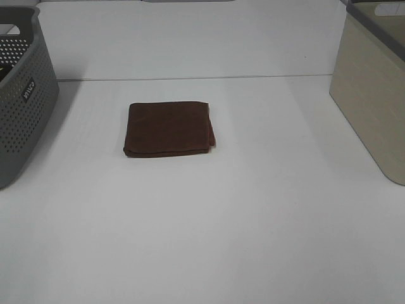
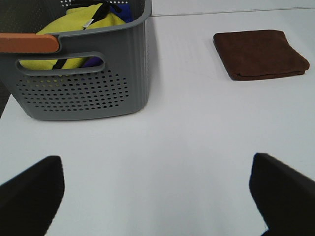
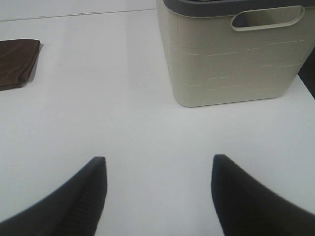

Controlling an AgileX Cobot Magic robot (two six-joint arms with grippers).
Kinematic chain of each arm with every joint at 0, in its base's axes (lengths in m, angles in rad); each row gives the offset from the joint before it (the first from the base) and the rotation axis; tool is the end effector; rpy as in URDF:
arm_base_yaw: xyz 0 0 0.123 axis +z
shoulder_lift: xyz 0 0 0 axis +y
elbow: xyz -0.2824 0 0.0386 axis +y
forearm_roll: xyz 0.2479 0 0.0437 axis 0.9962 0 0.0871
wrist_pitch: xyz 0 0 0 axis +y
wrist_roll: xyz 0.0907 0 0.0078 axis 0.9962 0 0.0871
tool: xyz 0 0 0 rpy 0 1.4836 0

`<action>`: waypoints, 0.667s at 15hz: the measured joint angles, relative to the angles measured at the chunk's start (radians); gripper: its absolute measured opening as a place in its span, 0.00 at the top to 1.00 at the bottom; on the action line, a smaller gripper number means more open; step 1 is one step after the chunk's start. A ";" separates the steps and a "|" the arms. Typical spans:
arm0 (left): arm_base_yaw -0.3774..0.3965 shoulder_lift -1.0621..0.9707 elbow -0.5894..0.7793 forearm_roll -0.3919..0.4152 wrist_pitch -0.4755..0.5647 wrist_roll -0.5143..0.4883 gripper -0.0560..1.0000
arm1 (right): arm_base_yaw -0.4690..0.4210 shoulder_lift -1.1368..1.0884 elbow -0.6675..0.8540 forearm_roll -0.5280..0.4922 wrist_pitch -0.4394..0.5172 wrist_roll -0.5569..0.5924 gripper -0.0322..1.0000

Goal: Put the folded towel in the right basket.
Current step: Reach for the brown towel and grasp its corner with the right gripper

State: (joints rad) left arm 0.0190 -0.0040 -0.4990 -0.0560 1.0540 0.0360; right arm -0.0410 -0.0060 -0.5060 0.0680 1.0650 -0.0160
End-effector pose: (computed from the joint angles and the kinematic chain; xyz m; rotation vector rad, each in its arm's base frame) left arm -0.0050 -0.0045 0.2775 0.0197 2.0334 -0.0323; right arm -0.0065 0.0057 0.2786 0.0216 2.0349 0.0454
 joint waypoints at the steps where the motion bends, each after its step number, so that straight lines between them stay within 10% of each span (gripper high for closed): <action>1: 0.000 0.000 0.000 0.000 0.000 0.000 0.03 | 0.000 0.000 0.000 0.000 0.000 0.000 0.39; 10: 0.000 0.000 0.000 0.000 0.000 0.000 0.03 | 0.000 0.000 0.000 0.000 0.000 0.000 0.39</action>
State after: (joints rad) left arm 0.0190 -0.0040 -0.4990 -0.0560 1.0540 0.0360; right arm -0.0410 -0.0060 -0.5060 0.0680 1.0650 -0.0160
